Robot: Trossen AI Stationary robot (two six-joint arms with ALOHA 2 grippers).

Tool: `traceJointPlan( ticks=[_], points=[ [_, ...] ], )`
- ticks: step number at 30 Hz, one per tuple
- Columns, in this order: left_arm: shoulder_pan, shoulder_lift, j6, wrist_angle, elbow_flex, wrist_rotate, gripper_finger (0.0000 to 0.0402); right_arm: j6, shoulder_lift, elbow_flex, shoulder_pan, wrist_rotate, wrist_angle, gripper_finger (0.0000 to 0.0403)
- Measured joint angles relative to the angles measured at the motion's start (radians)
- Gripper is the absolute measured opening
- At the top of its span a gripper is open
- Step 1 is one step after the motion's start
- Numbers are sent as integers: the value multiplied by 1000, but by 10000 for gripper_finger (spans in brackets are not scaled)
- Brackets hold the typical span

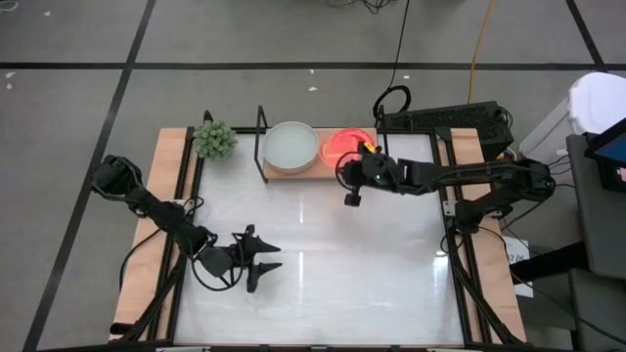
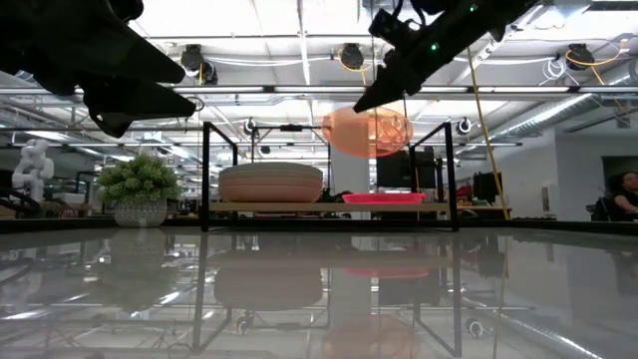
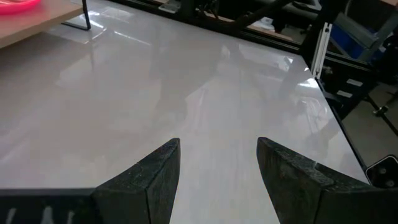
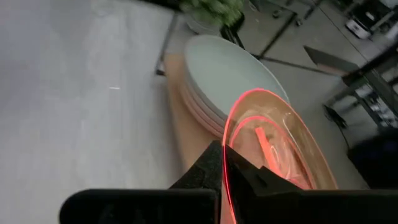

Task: Place and stack plates onto a shelf
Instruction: Stack the orange plate on the orange plate on the shelf

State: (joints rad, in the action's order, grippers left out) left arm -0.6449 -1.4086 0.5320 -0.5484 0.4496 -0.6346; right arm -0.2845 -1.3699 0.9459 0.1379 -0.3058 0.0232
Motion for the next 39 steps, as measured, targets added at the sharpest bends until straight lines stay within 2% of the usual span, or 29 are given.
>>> traceJointPlan(
  ticks=[13,18,22,39],
  points=[
    [0,0,-4,0,0,0,218,27,0,-106,142,-3,-39,0],
    [0,0,-4,0,0,-1,218,0,0,-170,163,4,-176,0],
    [0,0,-4,1,0,-1,218,-11,1,-205,186,49,-257,0],
    [1,0,-5,2,0,-1,218,33,-3,-266,242,127,-335,0]
  ],
)
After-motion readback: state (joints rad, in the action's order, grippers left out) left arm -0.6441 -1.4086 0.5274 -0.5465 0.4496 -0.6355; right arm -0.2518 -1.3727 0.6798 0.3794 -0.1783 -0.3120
